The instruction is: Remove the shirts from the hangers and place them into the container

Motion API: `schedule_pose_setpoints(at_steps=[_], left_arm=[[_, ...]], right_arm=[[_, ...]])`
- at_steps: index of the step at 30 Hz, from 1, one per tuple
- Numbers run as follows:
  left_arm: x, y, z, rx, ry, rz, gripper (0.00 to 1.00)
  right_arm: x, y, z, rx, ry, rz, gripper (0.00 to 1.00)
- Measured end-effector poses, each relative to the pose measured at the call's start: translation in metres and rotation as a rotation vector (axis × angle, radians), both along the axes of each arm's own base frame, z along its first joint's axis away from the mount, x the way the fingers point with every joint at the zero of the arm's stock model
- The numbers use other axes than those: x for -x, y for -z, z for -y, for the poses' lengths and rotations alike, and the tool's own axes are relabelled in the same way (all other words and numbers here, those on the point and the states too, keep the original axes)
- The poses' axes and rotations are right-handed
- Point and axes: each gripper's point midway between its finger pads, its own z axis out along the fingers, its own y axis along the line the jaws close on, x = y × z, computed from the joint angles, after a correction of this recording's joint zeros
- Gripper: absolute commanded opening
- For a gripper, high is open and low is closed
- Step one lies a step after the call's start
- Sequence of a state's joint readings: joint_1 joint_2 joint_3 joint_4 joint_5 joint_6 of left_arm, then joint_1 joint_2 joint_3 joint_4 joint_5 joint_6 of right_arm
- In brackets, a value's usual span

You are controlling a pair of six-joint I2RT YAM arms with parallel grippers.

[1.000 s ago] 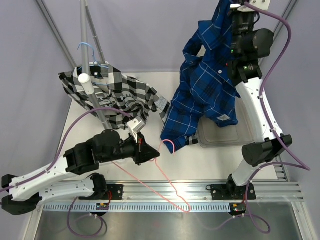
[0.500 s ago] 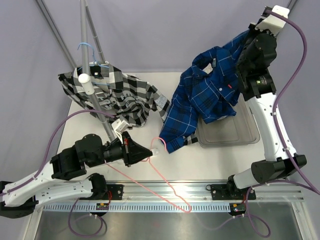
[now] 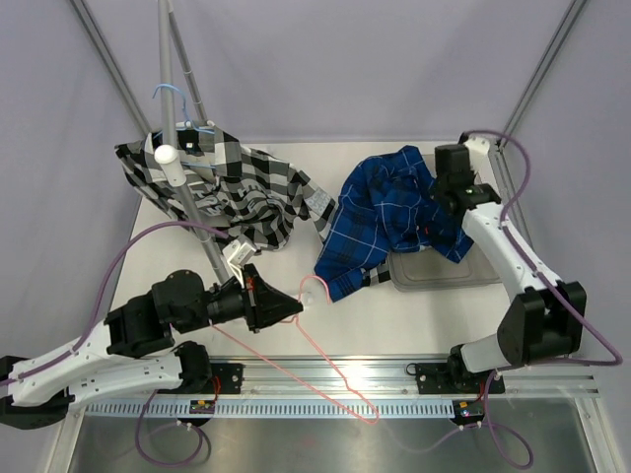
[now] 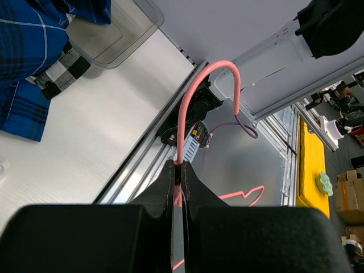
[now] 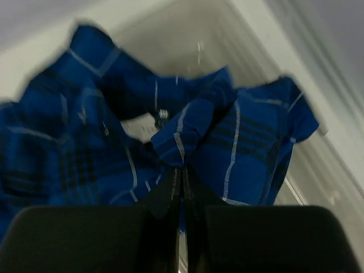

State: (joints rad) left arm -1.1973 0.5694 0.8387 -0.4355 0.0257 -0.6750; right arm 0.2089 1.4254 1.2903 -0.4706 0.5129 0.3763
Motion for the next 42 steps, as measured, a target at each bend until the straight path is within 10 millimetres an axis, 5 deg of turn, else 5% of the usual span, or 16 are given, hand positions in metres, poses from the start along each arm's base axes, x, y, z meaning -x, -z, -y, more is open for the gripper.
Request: schedule_pose_setpoints(at_steps=[3, 5, 7, 12, 14, 17, 23, 29, 35, 42], left_arm=[[0.001, -0.001, -0.001, 0.003, 0.001, 0.001, 0.0], [0.001, -0.003, -0.003, 0.007, 0.001, 0.003, 0.0], [0.002, -0.004, -0.004, 0.012, 0.0, 0.005, 0.0], [0.002, -0.005, -0.005, 0.022, -0.003, 0.004, 0.0], [0.002, -0.004, -0.004, 0.022, -0.002, 0.002, 0.0], [0.002, -0.003, -0.003, 0.02, -0.001, 0.001, 0.0], [0.002, -0.002, 0.0, 0.017, 0.002, -0.001, 0.0], [0.003, -0.002, 0.0, 0.026, 0.004, -0.006, 0.0], [0.004, 0.001, 0.002, 0.026, 0.011, -0.011, 0.0], [0.007, 0.001, -0.002, 0.043, 0.015, -0.015, 0.0]], right_arm=[[0.021, 0.067, -0.013, -0.01, -0.029, -0.182, 0.49], [0.027, 0.071, -0.032, 0.017, -0.084, -0.213, 0.6], [0.027, 0.048, -0.066, 0.048, -0.178, -0.183, 0.66], [0.038, -0.045, -0.175, 0.02, -0.46, 0.026, 0.73], [0.054, -0.06, -0.206, -0.031, -0.575, 0.059, 0.73], [0.067, -0.053, -0.232, -0.074, -0.679, 0.041, 0.73], [0.076, 0.023, -0.255, -0.053, -0.759, -0.126, 0.73], [0.072, 0.069, -0.269, -0.021, -0.778, -0.219, 0.73], [0.068, 0.08, -0.287, 0.039, -0.774, -0.233, 0.73], [0.058, 0.082, -0.277, 0.224, -0.613, -0.244, 0.73]])
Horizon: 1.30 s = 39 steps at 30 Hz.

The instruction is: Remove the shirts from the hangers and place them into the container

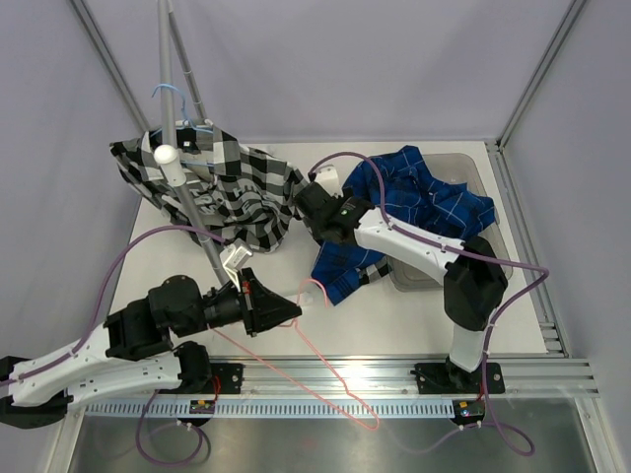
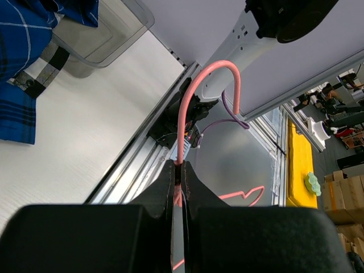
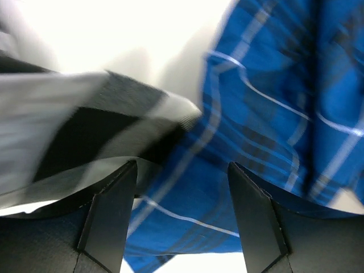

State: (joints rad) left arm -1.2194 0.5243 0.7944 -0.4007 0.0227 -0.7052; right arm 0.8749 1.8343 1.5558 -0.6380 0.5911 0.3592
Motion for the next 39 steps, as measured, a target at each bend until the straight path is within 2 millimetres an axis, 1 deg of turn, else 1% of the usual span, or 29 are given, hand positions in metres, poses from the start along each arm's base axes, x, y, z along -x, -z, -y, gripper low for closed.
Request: schedule_pose_setpoints(at_steps=[2, 5, 6, 8, 9, 10, 11, 12, 13, 15, 17, 20, 21, 24, 26, 28, 29, 30, 34, 37, 38, 39], left_arm=[[0.0, 0.001, 0.0, 0.0, 0.0, -0.002, 0.0], [0.0, 0.001, 0.0, 0.0, 0.001, -0.003, 0.0], [0.0, 0.001, 0.0, 0.001, 0.002, -0.003, 0.0], [0.0, 0.0, 0.001, 0.004, 0.002, -0.002, 0.0], [0.0, 0.0, 0.001, 0.005, 0.002, -0.002, 0.0], [0.0, 0.0, 0.001, 0.005, 0.002, -0.002, 0.0], [0.0, 0.0, 0.001, 0.005, 0.002, -0.002, 0.0], [0.0, 0.0, 0.001, 0.005, 0.002, -0.002, 0.0], [0.0, 0.0, 0.001, 0.005, 0.002, -0.002, 0.0], [0.001, 0.001, 0.002, 0.006, 0.004, -0.003, 0.0], [0.001, 0.004, 0.003, 0.004, 0.007, -0.009, 0.0], [0.003, 0.007, 0.005, 0.002, 0.013, -0.013, 0.0], [0.003, 0.008, 0.005, 0.0, 0.014, -0.015, 0.0], [0.004, 0.007, 0.005, 0.004, 0.018, -0.018, 0.0], [0.005, 0.007, 0.006, 0.006, 0.02, -0.018, 0.0], [0.005, 0.008, 0.007, 0.003, 0.021, -0.021, 0.0], [0.005, 0.009, 0.008, -0.002, 0.022, -0.023, 0.0], [0.005, 0.01, 0.009, -0.007, 0.023, -0.025, 0.0], [0.007, 0.016, 0.014, -0.03, 0.035, -0.034, 0.0], [0.01, 0.019, 0.017, -0.043, 0.05, -0.037, 0.0], [0.011, 0.02, 0.017, -0.046, 0.051, -0.038, 0.0], [0.011, 0.021, 0.018, -0.049, 0.051, -0.037, 0.0]], right_arm=[[0.003, 0.004, 0.011, 0.054, 0.033, -0.001, 0.73], [0.004, 0.006, 0.025, 0.1, 0.083, 0.01, 0.7], [0.005, 0.006, 0.028, 0.112, 0.097, 0.014, 0.68], [0.005, 0.007, 0.035, 0.133, 0.121, 0.022, 0.57], [0.006, 0.009, 0.038, 0.141, 0.129, 0.024, 0.48], [0.007, 0.01, 0.042, 0.152, 0.137, 0.024, 0.26], [0.009, 0.012, 0.045, 0.16, 0.145, 0.024, 0.15], [0.01, 0.013, 0.048, 0.171, 0.146, 0.023, 0.06], [0.012, 0.013, 0.051, 0.175, 0.153, 0.026, 0.0], [0.013, 0.011, 0.055, 0.173, 0.164, 0.034, 0.0], [0.014, 0.003, 0.057, 0.165, 0.169, 0.048, 0.0], [0.016, -0.014, 0.064, 0.162, 0.181, 0.075, 0.0], [0.016, -0.022, 0.067, 0.166, 0.185, 0.084, 0.02], [0.016, -0.056, 0.075, 0.15, 0.196, 0.14, 0.0], [0.015, -0.085, 0.083, 0.13, 0.203, 0.191, 0.0], [0.01, -0.121, 0.096, 0.09, 0.218, 0.246, 0.0], [0.002, -0.146, 0.11, 0.064, 0.241, 0.284, 0.0], [-0.004, -0.164, 0.121, 0.043, 0.266, 0.316, 0.0], [-0.037, -0.251, 0.191, -0.026, 0.412, 0.465, 0.0], [-0.047, -0.308, 0.233, -0.063, 0.494, 0.573, 0.0], [-0.047, -0.326, 0.243, -0.073, 0.507, 0.607, 0.05], [-0.046, -0.34, 0.249, -0.083, 0.512, 0.634, 0.06]])
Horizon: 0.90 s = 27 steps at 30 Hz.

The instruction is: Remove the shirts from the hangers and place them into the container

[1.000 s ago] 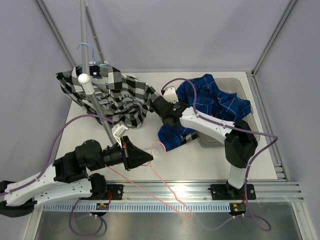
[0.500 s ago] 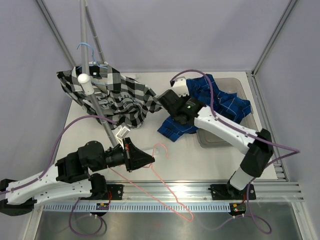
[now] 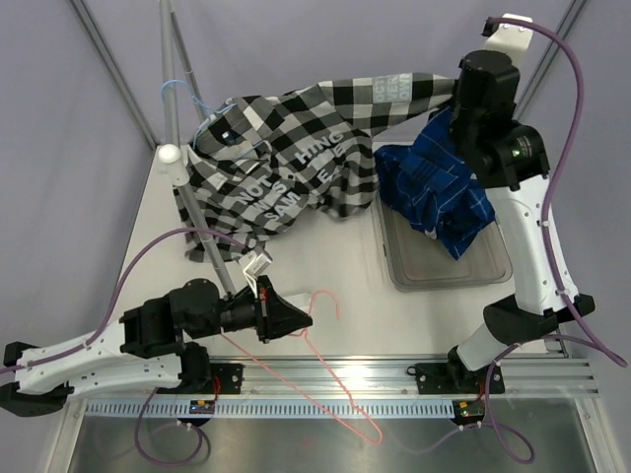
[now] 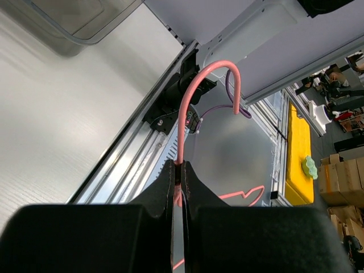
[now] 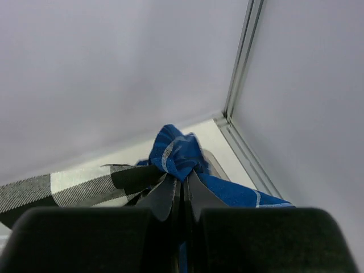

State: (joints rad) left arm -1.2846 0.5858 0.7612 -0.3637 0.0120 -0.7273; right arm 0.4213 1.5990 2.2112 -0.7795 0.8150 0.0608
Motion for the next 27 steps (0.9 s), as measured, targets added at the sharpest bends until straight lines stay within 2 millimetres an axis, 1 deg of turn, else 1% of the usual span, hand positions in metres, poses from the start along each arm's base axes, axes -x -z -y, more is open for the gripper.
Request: schedule_pose_setpoints(at_steps=[1, 2, 3, 4, 5, 7, 9, 10, 11, 12, 13, 15, 17, 18, 21, 23, 25, 27], left_arm=[[0.0, 0.001, 0.001, -0.004, -0.001, 0.0, 0.0], [-0.001, 0.002, 0.001, -0.007, -0.003, 0.0, 0.0], [-0.001, 0.003, 0.002, -0.011, -0.005, -0.001, 0.0], [-0.002, 0.003, 0.003, -0.014, -0.008, -0.001, 0.0], [-0.002, 0.004, 0.003, -0.016, -0.009, -0.001, 0.0], [-0.004, 0.005, 0.006, -0.021, -0.012, -0.002, 0.0], [-0.004, 0.005, 0.008, -0.021, -0.012, -0.001, 0.0], [-0.004, 0.005, 0.009, -0.023, -0.011, -0.002, 0.0], [-0.004, 0.006, 0.009, -0.027, -0.01, -0.003, 0.0], [-0.004, 0.007, 0.01, -0.028, -0.009, -0.003, 0.0], [-0.003, 0.007, 0.01, -0.029, -0.006, -0.004, 0.0], [-0.002, 0.006, 0.01, -0.026, -0.002, -0.003, 0.0], [-0.001, 0.005, 0.01, -0.024, -0.001, -0.001, 0.0], [-0.001, 0.005, 0.009, -0.023, -0.001, -0.001, 0.0], [0.0, 0.003, 0.008, -0.016, 0.0, 0.002, 0.0], [0.0, 0.002, 0.008, -0.012, 0.001, 0.003, 0.0], [0.0, 0.002, 0.008, -0.011, 0.0, 0.004, 0.0], [0.0, 0.001, 0.007, -0.008, -0.001, 0.005, 0.0]], right_arm=[[0.002, -0.012, 0.003, -0.002, -0.004, 0.025, 0.09], [0.004, -0.019, 0.004, -0.002, -0.013, 0.04, 0.18], [0.006, -0.023, 0.004, -0.002, -0.021, 0.048, 0.19], [0.007, -0.023, 0.003, 0.001, -0.035, 0.047, 0.19], [0.008, -0.019, 0.001, 0.005, -0.049, 0.037, 0.18], [0.008, 0.004, -0.003, 0.011, -0.076, -0.009, 0.17], [0.007, 0.037, -0.007, 0.023, -0.092, -0.081, 0.18], [0.006, 0.056, -0.008, 0.03, -0.091, -0.119, 0.21], [0.005, 0.071, -0.009, 0.035, -0.093, -0.151, 0.3], [0.004, 0.091, -0.01, 0.039, -0.093, -0.192, 0.47], [0.003, 0.109, -0.012, 0.04, -0.091, -0.227, 0.5], [0.003, 0.142, -0.013, 0.054, -0.09, -0.299, 0.51], [0.005, 0.168, -0.013, 0.056, -0.084, -0.353, 0.54], [0.006, 0.177, -0.013, 0.055, -0.079, -0.372, 0.55], [0.009, 0.193, -0.011, 0.043, -0.06, -0.402, 0.55], [0.009, 0.2, -0.009, 0.035, -0.051, -0.412, 0.51], [0.01, 0.207, -0.007, 0.032, -0.04, -0.423, 0.5], [0.012, 0.215, -0.002, 0.036, -0.022, -0.441, 0.43]])
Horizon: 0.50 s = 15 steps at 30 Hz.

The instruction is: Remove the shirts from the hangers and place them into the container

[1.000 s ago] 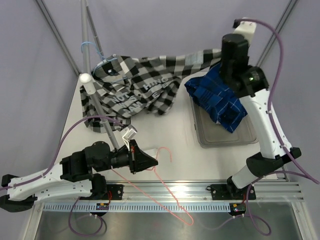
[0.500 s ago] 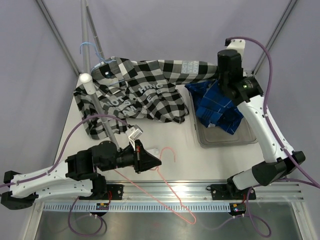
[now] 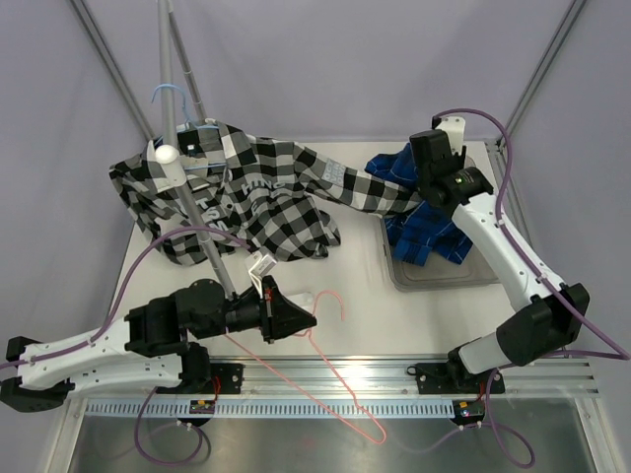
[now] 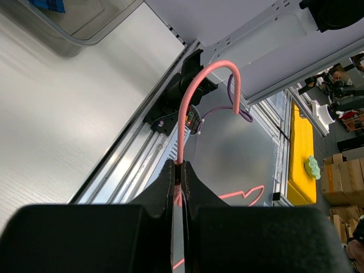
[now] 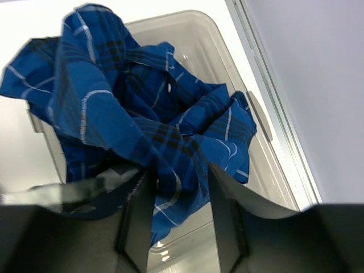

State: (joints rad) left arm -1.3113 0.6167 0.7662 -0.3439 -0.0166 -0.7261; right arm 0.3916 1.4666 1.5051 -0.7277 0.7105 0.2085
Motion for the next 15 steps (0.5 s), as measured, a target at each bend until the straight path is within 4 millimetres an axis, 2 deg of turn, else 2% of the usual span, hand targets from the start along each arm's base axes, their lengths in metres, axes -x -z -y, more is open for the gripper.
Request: schedule_pose_setpoints(at_steps=[2, 3, 5, 8, 9, 10, 11, 13, 15], left_arm=[[0.0, 0.0, 0.0, 0.0, -0.001, 0.0, 0.0], [0.0, 0.0, 0.0, 0.0, -0.002, 0.001, 0.0], [0.0, -0.001, -0.001, 0.002, -0.005, 0.002, 0.0], [0.0, -0.005, -0.005, 0.017, -0.01, 0.007, 0.0], [0.0, -0.006, -0.007, 0.022, -0.011, 0.008, 0.0], [0.0, -0.007, -0.009, 0.025, -0.013, 0.009, 0.0], [0.0, -0.008, -0.011, 0.028, -0.015, 0.011, 0.0], [0.0, -0.012, -0.016, 0.038, -0.023, 0.015, 0.0], [-0.001, -0.018, -0.022, 0.049, -0.037, 0.021, 0.0]], right_arm=[[0.002, 0.008, 0.005, 0.008, 0.017, -0.018, 0.22], [0.003, 0.012, 0.009, 0.006, 0.028, -0.025, 0.0], [0.003, 0.016, 0.017, 0.001, 0.054, -0.032, 0.0], [-0.002, 0.018, 0.04, -0.008, 0.118, -0.028, 0.01], [-0.004, 0.02, 0.049, -0.01, 0.142, -0.029, 0.04], [-0.009, 0.023, 0.06, -0.011, 0.172, -0.035, 0.14], [-0.015, 0.026, 0.067, -0.02, 0.191, -0.042, 0.19], [-0.029, 0.039, 0.076, -0.034, 0.223, -0.064, 0.23], [-0.038, 0.063, 0.072, -0.064, 0.212, -0.113, 0.25]])
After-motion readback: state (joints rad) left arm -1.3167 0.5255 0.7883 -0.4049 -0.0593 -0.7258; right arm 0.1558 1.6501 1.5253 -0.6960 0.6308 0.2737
